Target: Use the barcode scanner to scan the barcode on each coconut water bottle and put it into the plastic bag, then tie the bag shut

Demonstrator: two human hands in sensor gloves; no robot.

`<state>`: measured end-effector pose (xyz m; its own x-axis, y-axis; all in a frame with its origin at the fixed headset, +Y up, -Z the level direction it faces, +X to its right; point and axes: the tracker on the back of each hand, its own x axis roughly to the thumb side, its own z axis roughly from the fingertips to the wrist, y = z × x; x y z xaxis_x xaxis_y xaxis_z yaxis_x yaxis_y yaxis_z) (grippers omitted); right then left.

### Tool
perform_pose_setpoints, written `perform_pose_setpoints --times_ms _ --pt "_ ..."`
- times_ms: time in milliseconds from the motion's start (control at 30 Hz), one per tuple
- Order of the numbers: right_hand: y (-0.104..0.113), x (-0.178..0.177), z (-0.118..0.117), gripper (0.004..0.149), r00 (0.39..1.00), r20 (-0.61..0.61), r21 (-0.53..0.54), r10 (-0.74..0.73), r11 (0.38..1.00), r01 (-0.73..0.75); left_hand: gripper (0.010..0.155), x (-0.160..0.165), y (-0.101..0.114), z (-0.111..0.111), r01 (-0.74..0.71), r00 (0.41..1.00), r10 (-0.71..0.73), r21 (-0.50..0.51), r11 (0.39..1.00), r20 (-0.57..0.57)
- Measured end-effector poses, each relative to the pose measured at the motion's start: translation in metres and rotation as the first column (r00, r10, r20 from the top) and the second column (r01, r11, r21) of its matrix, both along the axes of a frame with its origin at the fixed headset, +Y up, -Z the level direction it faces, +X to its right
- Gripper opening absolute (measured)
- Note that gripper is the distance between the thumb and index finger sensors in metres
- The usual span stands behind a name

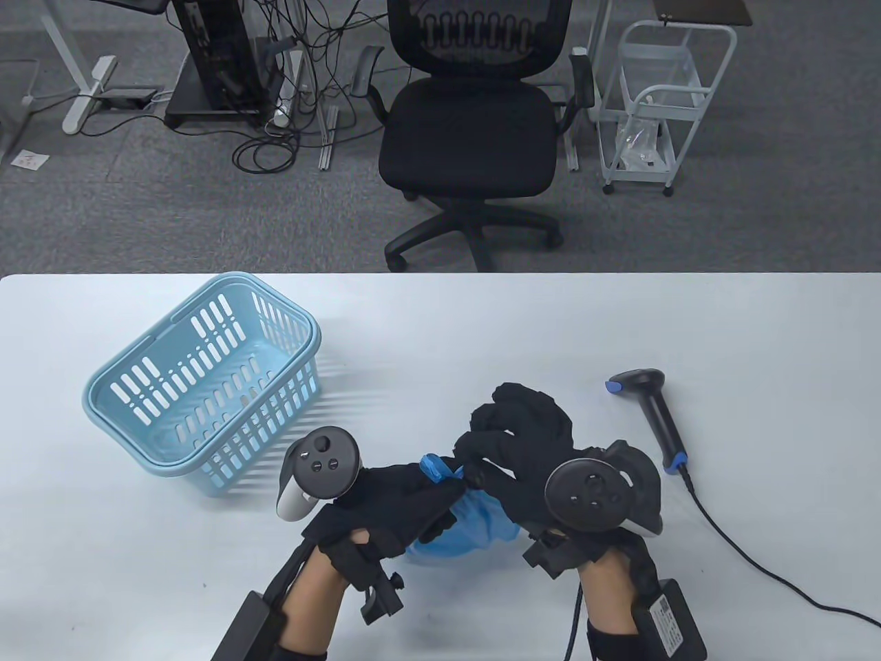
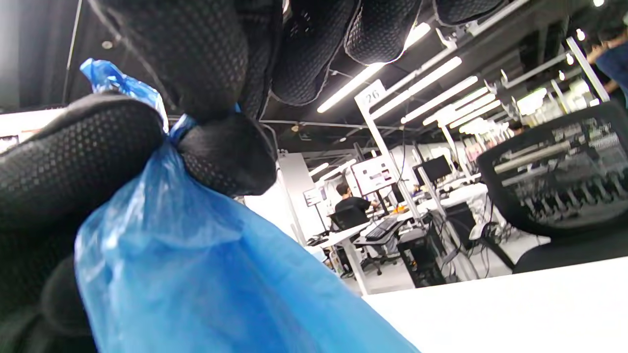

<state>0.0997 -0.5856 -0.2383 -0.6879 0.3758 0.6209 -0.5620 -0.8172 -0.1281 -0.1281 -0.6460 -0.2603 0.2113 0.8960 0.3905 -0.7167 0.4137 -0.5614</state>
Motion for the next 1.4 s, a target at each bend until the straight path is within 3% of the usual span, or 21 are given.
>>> perform_pose_setpoints --times_ms 233,367,500,633,833,933,1033,1100,1167,1200,1300,1400 --pt "-0.007 0.0 -0.005 0.04 0.997 0.031 -0.055 0.076 0.996 -0.075 0.04 -0.022 -0.022 -0.012 -0.242 0.965 0.227 -0.117 0.963 -0.131" --pt "0.0 -0.009 -0.001 0.041 0.998 0.024 -0.123 0.054 0.991 -0.051 0.039 -0.02 -0.022 -0.011 -0.229 0.966 0.217 -0.083 0.97 -0.14" --pt "0.013 -0.015 0.01 0.04 0.997 0.074 -0.212 0.014 0.977 0.002 0.04 -0.016 -0.027 -0.01 -0.296 0.95 0.278 -0.134 0.946 -0.142" --pt "0.015 -0.024 0.018 0.04 0.996 0.083 -0.29 -0.018 0.956 0.042 0.04 -0.017 -0.029 -0.008 -0.374 0.913 0.327 -0.181 0.909 -0.245" --pt "0.006 -0.033 0.014 0.037 0.988 0.093 -0.344 0.124 0.935 -0.085 0.038 -0.022 -0.033 -0.011 -0.401 0.909 0.353 -0.239 0.884 -0.221" --pt "0.002 -0.027 0.007 0.034 0.989 0.1 -0.386 0.11 0.92 -0.064 0.036 -0.025 -0.026 -0.01 -0.328 0.927 0.288 -0.143 0.934 -0.242" --pt "-0.006 -0.015 -0.003 0.037 0.991 0.123 -0.411 0.049 0.911 0.006 0.035 -0.026 -0.007 -0.005 -0.143 0.955 0.146 0.033 0.989 -0.256" --pt "-0.019 -0.011 -0.012 0.055 0.992 0.13 -0.42 0.005 0.906 0.05 0.035 -0.025 0.004 -0.001 -0.007 0.961 0.047 0.148 0.989 -0.271" --pt "-0.041 -0.014 -0.023 0.071 0.999 0.026 -0.472 -0.027 0.881 0.036 0.035 -0.018 0.016 0.006 0.118 0.957 -0.04 0.261 0.958 -0.288" --pt "-0.05 -0.016 -0.029 0.07 0.998 -0.033 -0.519 -0.051 0.855 0.026 0.035 -0.015 0.021 0.01 0.19 0.948 -0.086 0.325 0.926 -0.308" --pt "-0.068 -0.017 -0.037 0.043 0.975 -0.096 -0.579 -0.199 0.808 0.108 0.036 -0.006 0.034 0.024 0.414 0.879 -0.193 0.495 0.764 -0.437" --pt "-0.069 -0.013 -0.037 0.039 0.979 -0.086 -0.563 -0.187 0.82 0.107 0.036 0.001 0.031 0.032 0.55 0.798 -0.157 0.598 0.583 -0.582"
